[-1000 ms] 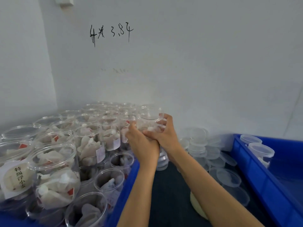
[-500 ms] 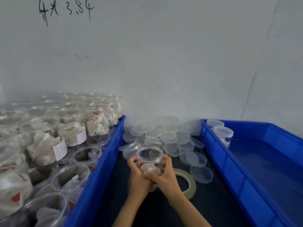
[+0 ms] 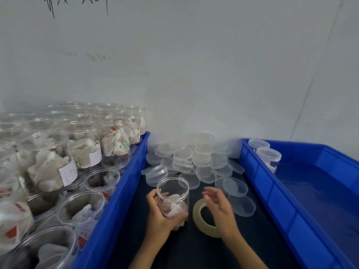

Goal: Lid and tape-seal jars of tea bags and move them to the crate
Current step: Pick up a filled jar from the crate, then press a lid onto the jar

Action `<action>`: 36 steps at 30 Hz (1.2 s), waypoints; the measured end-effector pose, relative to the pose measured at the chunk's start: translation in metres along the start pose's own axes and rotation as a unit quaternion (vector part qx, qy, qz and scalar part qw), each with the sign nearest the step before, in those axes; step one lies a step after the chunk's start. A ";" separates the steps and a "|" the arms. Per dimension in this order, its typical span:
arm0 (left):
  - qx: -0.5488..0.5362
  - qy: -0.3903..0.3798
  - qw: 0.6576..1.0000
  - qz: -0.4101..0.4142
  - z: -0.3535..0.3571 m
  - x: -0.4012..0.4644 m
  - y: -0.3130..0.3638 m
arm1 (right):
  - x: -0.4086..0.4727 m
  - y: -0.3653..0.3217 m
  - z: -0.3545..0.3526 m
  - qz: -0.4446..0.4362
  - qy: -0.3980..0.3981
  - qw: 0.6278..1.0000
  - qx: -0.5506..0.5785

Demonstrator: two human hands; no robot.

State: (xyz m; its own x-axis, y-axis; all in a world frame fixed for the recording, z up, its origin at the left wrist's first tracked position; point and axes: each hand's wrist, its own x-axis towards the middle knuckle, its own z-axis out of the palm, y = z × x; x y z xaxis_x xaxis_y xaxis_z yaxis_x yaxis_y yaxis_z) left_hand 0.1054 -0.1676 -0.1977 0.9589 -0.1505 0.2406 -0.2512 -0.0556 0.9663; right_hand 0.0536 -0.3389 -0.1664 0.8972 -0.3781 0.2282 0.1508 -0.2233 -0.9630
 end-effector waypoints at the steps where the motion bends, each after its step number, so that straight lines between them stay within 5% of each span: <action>1: -0.003 0.000 1.000 0.005 0.000 0.000 -0.001 | 0.008 0.004 -0.012 0.004 0.058 0.998 -0.029; 4: -0.014 0.002 1.000 0.019 0.002 0.002 -0.005 | 0.036 0.016 -0.045 0.041 0.171 0.978 -0.110; 7: -0.012 0.006 0.999 0.038 0.003 0.002 -0.006 | 0.060 0.026 -0.065 0.059 0.203 0.960 -0.182; 24: -0.015 0.011 0.999 0.043 0.029 0.019 -0.001 | 0.111 0.046 -0.067 0.151 0.129 0.915 -0.350; 29: -0.016 0.008 0.999 0.050 0.025 0.016 -0.001 | 0.104 0.030 -0.064 0.064 0.136 0.922 -0.356; 32: -0.011 0.003 0.998 0.057 0.024 0.017 -0.001 | 0.094 0.003 -0.059 -0.022 0.062 0.932 -0.357; 36: 0.013 -0.009 0.998 0.062 0.023 0.017 0.004 | 0.077 -0.047 -0.050 -0.116 -0.141 0.892 -0.413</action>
State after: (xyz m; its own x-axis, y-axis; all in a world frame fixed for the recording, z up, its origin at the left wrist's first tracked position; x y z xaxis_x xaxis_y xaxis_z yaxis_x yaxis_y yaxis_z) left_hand 0.1178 -0.1926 -0.1920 0.9180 -0.1750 0.3558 -0.3709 -0.0612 0.9267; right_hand 0.0947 -0.4023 -0.0966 0.9680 -0.0211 0.2502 0.0928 -0.8958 -0.4346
